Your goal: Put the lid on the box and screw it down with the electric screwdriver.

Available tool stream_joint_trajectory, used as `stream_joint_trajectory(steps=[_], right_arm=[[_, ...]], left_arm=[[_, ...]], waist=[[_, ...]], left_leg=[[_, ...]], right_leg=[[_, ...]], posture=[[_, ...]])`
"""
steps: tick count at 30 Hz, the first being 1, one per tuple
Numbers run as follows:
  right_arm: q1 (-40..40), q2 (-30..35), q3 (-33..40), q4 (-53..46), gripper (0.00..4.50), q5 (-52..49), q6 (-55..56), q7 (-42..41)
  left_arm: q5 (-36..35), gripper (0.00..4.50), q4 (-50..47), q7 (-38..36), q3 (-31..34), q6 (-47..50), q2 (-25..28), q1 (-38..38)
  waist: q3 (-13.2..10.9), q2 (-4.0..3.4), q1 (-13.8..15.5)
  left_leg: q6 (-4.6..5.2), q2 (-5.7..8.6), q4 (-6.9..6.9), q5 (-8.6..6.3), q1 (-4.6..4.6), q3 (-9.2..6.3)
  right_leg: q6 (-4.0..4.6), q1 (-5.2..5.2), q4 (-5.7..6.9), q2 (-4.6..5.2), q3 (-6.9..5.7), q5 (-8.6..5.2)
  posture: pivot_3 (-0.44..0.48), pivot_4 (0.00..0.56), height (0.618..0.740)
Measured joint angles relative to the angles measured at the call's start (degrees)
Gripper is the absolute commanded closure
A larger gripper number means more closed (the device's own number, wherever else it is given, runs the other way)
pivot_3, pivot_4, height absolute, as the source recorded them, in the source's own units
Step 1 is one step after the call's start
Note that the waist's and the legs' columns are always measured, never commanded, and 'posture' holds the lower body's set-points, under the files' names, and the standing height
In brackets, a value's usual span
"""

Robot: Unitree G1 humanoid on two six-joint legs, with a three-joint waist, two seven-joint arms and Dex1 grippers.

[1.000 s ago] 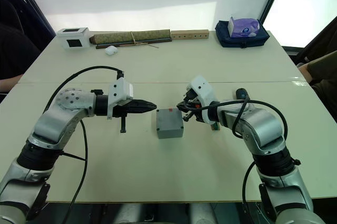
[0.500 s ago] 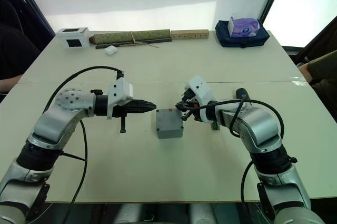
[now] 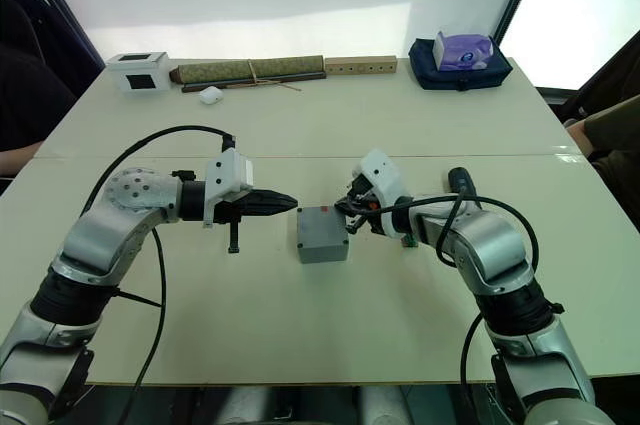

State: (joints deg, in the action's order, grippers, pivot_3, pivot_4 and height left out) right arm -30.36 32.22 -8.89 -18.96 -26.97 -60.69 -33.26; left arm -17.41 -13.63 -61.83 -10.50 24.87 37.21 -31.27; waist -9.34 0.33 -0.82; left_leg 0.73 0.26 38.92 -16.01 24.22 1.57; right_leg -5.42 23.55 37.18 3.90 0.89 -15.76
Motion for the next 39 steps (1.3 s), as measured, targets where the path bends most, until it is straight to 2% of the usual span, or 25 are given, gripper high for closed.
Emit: stream_joint_trajectory(steps=[9, 10, 16, 19, 21, 23, 26, 30, 39], right_arm=[[0.92, 2.65, 0.63, -3.26, 0.16, -0.47, -1.95, -0.76], [0.92, 3.08, 1.09, -3.9, 0.05, -0.68, -2.64, -0.78], [-0.78, 8.07, 8.02, -8.36, 0.05, -3.82, -8.93, -0.83], [-1.81, 12.09, 10.67, -8.65, 0.05, -5.37, -16.48, -0.46], [-4.87, 21.5, 11.39, -5.2, 0.05, -5.46, -26.96, -0.33], [-6.65, 25.97, 10.97, -2.26, 0.05, -4.94, -30.11, -0.17], [-8.88, 29.38, 7.86, 3.32, 0.05, -4.03, -31.41, -0.01], [-11.76, 32.03, 0.03, 10.84, 0.05, -4.71, -31.44, -1.85], [-21.59, 31.67, -11.38, 23.15, 0.05, -3.08, -31.4, -5.57]], left_arm=[[-0.11, 4.5, -0.06, -0.01, 0.0, 0.1, -0.16, 0.01], [-0.12, 4.5, -0.06, 0.0, 0.0, 0.12, -0.28, 0.01], [-1.9, 4.5, -0.13, -0.01, 0.01, 1.05, -2.6, -0.69], [-3.3, 4.5, -0.69, -0.09, 0.02, 1.22, -4.06, -1.16], [-4.8, 4.5, -1.7, -0.83, 0.01, 1.19, -4.75, -1.35], [-5.23, 4.5, -1.81, -1.19, 0.01, 1.13, -4.95, -1.59], [-5.25, 4.5, -1.75, -1.21, -0.3, 0.95, -5.98, -2.69], [-5.02, 4.5, -1.47, -1.05, -1.24, 0.56, -6.75, -2.67], [-5.14, 4.5, -3.5, 1.16, -1.97, 0.71, -8.05, -0.82]], waist=[[0.0, 0.0, 0.05], [0.0, 0.0, 0.04], [-0.02, -0.02, 0.08], [-0.02, -0.03, 0.15], [-0.07, -0.11, 0.26], [-0.07, -0.11, 0.12], [-0.06, -0.1, -0.27], [-0.07, -0.13, -0.09], [-0.08, -0.13, 0.22]], left_leg=[[0.0, 0.02, -0.03, 0.0, 0.12, 0.0], [0.0, 0.02, -0.02, 0.0, 0.14, 0.0], [0.0, 0.12, -0.05, 0.0, 0.21, 0.0], [0.0, 0.12, -0.08, 0.0, 0.24, 0.0], [0.0, 0.21, -0.12, 0.0, 0.28, 0.01], [0.0, 0.24, -0.18, 0.0, 0.27, 0.04], [0.0, 0.24, -0.26, 0.0, 0.24, 0.07], [0.01, 0.25, -0.39, 0.02, 0.27, 0.14], [0.03, 0.28, -0.41, 0.03, 0.29, 0.2]], right_leg=[[0.02, 0.12, -0.01, 0.07, -0.01, 0.0], [0.02, 0.14, -0.02, 0.08, -0.01, 0.0], [0.01, 0.19, -0.06, 0.19, -0.03, 0.0], [0.01, 0.23, -0.06, 0.21, -0.03, 0.0], [0.05, 0.23, -0.1, 0.37, -0.11, -0.02], [0.07, 0.24, -0.16, 0.44, -0.13, -0.03], [0.07, 0.25, -0.21, 0.44, -0.13, -0.04], [0.02, 0.4, -0.17, 0.42, -0.12, -0.01], [-0.1, 0.41, -0.2, 0.38, -0.1, 0.06]], posture=[[0.0, 0.15, 0.74], [0.0, 0.15, 0.74], [0.0, 0.15, 0.74], [0.0, 0.15, 0.74], [0.0, 0.15, 0.74], [0.0, 0.15, 0.74], [0.0, 0.15, 0.74], [0.0, 0.15, 0.74], [0.0, 0.15, 0.74]])
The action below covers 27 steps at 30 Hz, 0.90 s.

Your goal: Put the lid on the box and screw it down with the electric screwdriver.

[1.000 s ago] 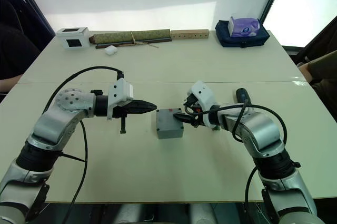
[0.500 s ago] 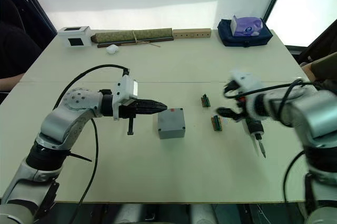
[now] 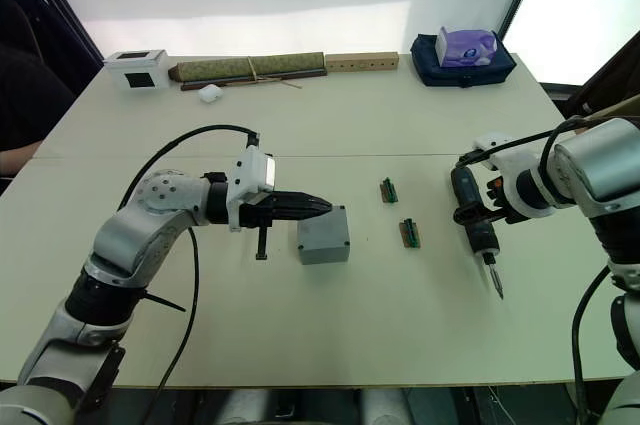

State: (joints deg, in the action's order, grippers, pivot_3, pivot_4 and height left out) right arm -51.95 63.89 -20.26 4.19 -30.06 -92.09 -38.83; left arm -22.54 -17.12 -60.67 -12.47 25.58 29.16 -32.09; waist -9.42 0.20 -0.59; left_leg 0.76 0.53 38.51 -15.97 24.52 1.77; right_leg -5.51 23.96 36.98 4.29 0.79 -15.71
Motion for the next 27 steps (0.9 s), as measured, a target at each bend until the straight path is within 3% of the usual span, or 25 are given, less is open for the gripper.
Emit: stream_joint_trajectory(steps=[7, 13, 20, 22, 27], right_arm=[[-3.81, -4.88, -6.63, 13.81, 0.05, 3.34, 1.91, -3.33], [-5.82, -8.68, -8.66, 19.93, 0.05, 6.24, 4.22, -5.57], [-5.98, -9.4, -8.86, 22.04, 2.5, 9.14, 5.9, -7.18], [-6.03, -9.52, -8.75, 22.04, 2.69, 9.26, 5.86, -7.7], [-6.1, -9.63, -5.65, 20.04, 2.69, 8.69, 3.58, -7.67]], left_arm=[[-0.02, 4.5, -2.05, 2.23, 0.28, 0.3, 0.27, 1.11], [-1.11, 4.5, -3.98, 2.99, 0.62, 1.06, 1.3, 2.31], [-3.16, 4.5, -4.53, 3.37, 2.25, 1.75, 1.82, 2.46], [-3.28, 4.5, -4.53, 3.34, 2.25, 1.78, 2.02, 2.46], [-3.45, 4.5, -4.33, 3.18, 2.45, 1.71, 3.76, 2.62]], waist=[[0.0, 0.0, -0.23], [0.0, 0.0, -0.15], [0.0, 0.0, -0.14], [0.0, 0.0, -0.19], [-0.05, -0.09, -0.2]], left_leg=[[0.01, 0.01, 0.0, 0.01, -0.01, 0.02], [0.02, -0.02, 0.03, 0.01, -0.01, 0.02], [0.02, -0.03, 0.16, 0.01, -0.02, 0.02], [0.02, -0.06, 0.16, 0.01, -0.03, 0.01], [0.02, -0.07, 0.15, 0.01, -0.01, 0.03]], right_leg=[[-0.06, 0.01, 0.02, -0.08, 0.02, 0.03], [-0.08, 0.0, 0.07, -0.17, 0.03, 0.04], [-0.09, -0.07, 0.1, -0.21, 0.02, 0.05], [-0.09, -0.07, 0.11, -0.25, 0.02, 0.05], [-0.09, -0.01, 0.15, -0.29, 0.06, 0.05]], posture=[[0.0, 0.15, 0.74], [0.0, 0.15, 0.74], [0.0, 0.15, 0.74], [0.0, 0.15, 0.74], [0.0, 0.15, 0.74]])
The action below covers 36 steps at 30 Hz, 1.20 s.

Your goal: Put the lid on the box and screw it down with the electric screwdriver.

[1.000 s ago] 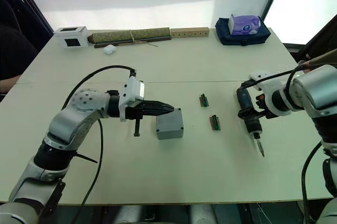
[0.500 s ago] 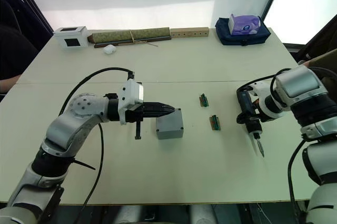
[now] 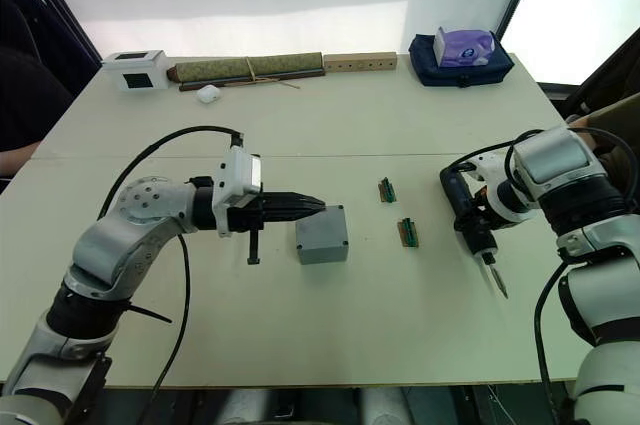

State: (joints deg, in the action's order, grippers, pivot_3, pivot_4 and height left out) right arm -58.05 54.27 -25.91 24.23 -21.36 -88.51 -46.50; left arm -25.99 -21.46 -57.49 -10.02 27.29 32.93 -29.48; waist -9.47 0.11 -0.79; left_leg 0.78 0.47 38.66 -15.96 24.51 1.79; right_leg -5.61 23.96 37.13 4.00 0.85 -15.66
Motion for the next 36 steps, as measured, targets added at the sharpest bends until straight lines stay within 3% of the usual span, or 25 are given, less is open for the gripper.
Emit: stream_joint_trajectory(steps=[4, 9, 13, 17, 24, 30, 36], right_arm=[[-1.05, -1.01, 8.92, -8.22, 2.69, -3.31, -0.68, -0.25], [2.31, -7.67, 25.18, -25.05, 2.69, -8.27, 2.41, 2.31], [14.31, -24.49, 38.65, -41.89, 2.69, -11.98, 17.45, 8.04], [17.48, -32.05, 43.23, -48.49, 2.69, -13.76, 29.53, 12.18], [22.25, -35.95, 43.82, -51.32, 2.69, -15.93, 39.62, 14.92], [31.69, -38.65, 35.8, -50.94, 2.69, -11.67, 51.42, 14.08], [33.42, -39.8, 33.22, -49.75, 2.69, -9.09, 58.57, 15.35]], left_arm=[[0.12, 4.5, 1.31, -0.06, 0.07, -0.3, 0.34, 0.3], [1.02, 4.5, 3.41, -0.98, -0.08, -0.83, 0.87, 0.69], [1.54, 4.5, 3.85, -1.71, -0.06, -1.28, 1.97, 0.84], [1.64, 4.5, 4.01, -2.26, -0.07, -1.23, 2.61, 0.85], [1.74, 4.5, 4.47, -2.42, -0.28, -0.63, 2.95, 0.84], [4.78, 4.5, 5.98, -2.19, -2.52, -0.72, 3.15, 2.06], [6.56, 4.5, 8.23, -1.74, -2.74, -1.37, 2.0, 2.08]], waist=[[-0.07, -0.12, -0.07], [-0.08, -0.09, 0.25], [-0.05, 0.03, 0.17], [-0.08, 0.02, 0.32], [-0.08, 0.02, -0.02], [-0.09, 0.0, -0.2], [-0.09, 0.0, 0.19]], left_leg=[[0.0, -0.1, 0.0, 0.0, 0.0, 0.03], [0.0, -0.24, 0.0, 0.0, 0.01, -0.02], [0.0, -0.24, 0.07, 0.0, 0.03, -0.01], [0.0, -0.17, 0.29, 0.0, 0.05, -0.04], [0.0, -0.19, 0.31, 0.0, -0.1, -0.05], [0.0, -0.2, 0.3, 0.0, -0.11, -0.01], [-0.01, -0.19, 0.36, 0.01, -0.12, -0.03]], right_leg=[[0.0, 0.05, 0.04, -0.24, 0.04, 0.0], [0.0, 0.04, 0.07, -0.34, 0.05, 0.0], [-0.01, 0.02, 0.11, -0.37, 0.08, 0.0], [-0.07, -0.1, 0.16, -0.33, 0.01, 0.03], [-0.08, -0.22, 0.2, -0.36, 0.02, 0.04], [-0.07, -0.18, 0.23, -0.44, 0.03, 0.04], [-0.08, -0.22, 0.25, -0.43, -0.02, 0.04]], posture=[[0.0, 0.15, 0.74], [0.0, 0.15, 0.74], [0.0, 0.15, 0.74], [0.0, 0.15, 0.74], [0.0, 0.15, 0.74], [0.0, 0.15, 0.74], [0.0, 0.15, 0.74]])
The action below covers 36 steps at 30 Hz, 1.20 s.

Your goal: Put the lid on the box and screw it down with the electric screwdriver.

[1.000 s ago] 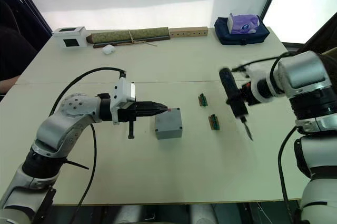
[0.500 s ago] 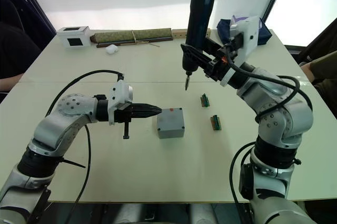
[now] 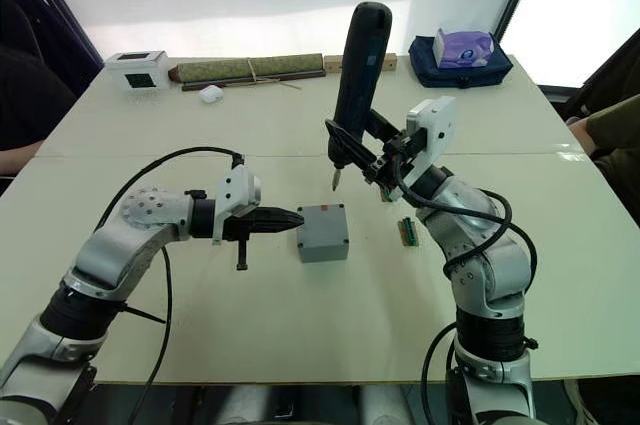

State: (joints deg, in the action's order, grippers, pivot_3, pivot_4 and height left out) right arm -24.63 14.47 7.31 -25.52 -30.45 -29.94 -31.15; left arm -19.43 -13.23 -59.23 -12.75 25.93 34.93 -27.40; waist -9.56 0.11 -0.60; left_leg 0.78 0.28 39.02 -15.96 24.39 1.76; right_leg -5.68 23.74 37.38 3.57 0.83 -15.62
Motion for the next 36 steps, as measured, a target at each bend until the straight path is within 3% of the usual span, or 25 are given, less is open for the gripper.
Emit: stream_joint_trajectory(steps=[18, 36], right_arm=[[4.02, 2.43, -6.16, 2.0, 2.69, 5.6, 6.28, 0.38], [5.36, 3.84, -6.42, 3.29, 2.69, 6.95, 8.19, -0.28]], left_arm=[[5.06, 4.5, 7.59, 0.92, -2.35, -3.01, -6.25, -0.83], [6.45, 4.5, 9.18, 0.62, -3.44, -5.16, -6.93, -1.71]], waist=[[0.0, 0.0, -0.08], [0.01, 0.0, -0.03]], left_leg=[[0.0, 0.0, 0.04, 0.0, -0.02, 0.0], [0.0, 0.0, 0.04, 0.0, -0.23, -0.01]], right_leg=[[0.0, -0.03, 0.03, 0.0, 0.0, 0.0], [0.0, -0.22, 0.02, 0.0, 0.0, 0.0]], posture=[[0.0, 0.15, 0.74], [0.0, 0.15, 0.74]])
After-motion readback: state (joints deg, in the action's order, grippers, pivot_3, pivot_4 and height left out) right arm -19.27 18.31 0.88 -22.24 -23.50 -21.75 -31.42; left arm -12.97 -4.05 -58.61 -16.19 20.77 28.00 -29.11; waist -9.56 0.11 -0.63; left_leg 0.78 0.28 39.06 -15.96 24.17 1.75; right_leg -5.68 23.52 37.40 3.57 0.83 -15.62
